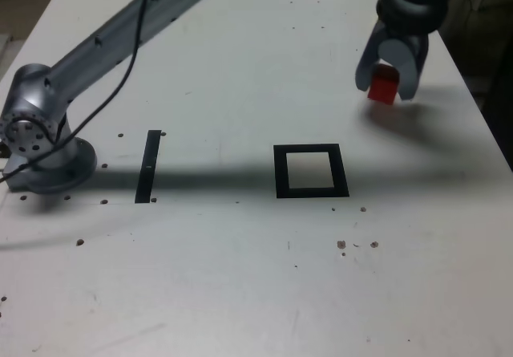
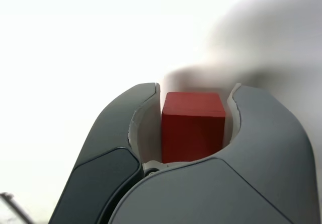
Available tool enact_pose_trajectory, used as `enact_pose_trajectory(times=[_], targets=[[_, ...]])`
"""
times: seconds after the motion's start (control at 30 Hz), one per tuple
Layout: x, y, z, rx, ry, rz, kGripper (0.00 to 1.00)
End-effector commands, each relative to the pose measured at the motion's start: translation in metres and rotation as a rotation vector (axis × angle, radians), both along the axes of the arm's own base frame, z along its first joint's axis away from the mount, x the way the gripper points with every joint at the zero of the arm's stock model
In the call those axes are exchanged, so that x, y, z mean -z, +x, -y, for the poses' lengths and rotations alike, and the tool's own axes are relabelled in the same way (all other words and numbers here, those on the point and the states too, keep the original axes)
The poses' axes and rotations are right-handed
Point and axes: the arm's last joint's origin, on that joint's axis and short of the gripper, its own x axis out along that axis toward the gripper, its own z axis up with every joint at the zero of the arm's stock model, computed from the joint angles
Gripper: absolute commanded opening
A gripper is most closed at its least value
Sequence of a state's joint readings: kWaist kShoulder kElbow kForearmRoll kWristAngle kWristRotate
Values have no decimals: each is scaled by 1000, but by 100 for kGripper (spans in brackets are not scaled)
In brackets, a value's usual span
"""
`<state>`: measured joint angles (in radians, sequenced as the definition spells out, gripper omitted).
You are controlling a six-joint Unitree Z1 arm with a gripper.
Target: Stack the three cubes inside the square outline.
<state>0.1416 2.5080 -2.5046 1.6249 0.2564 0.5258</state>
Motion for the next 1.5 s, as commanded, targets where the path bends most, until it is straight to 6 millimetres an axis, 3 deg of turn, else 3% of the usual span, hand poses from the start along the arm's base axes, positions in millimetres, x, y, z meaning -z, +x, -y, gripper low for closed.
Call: enact_pose_trajectory(times=[0.0, 0.63, 1.07, 1.47], targets=[[-10, -9, 0, -11, 4, -8, 30], [-37, -74, 13, -146, -71, -28, 30], [-31, -107, 35, -228, -154, -15, 30], [-16, -123, 64, -315, -170, 30, 30]])
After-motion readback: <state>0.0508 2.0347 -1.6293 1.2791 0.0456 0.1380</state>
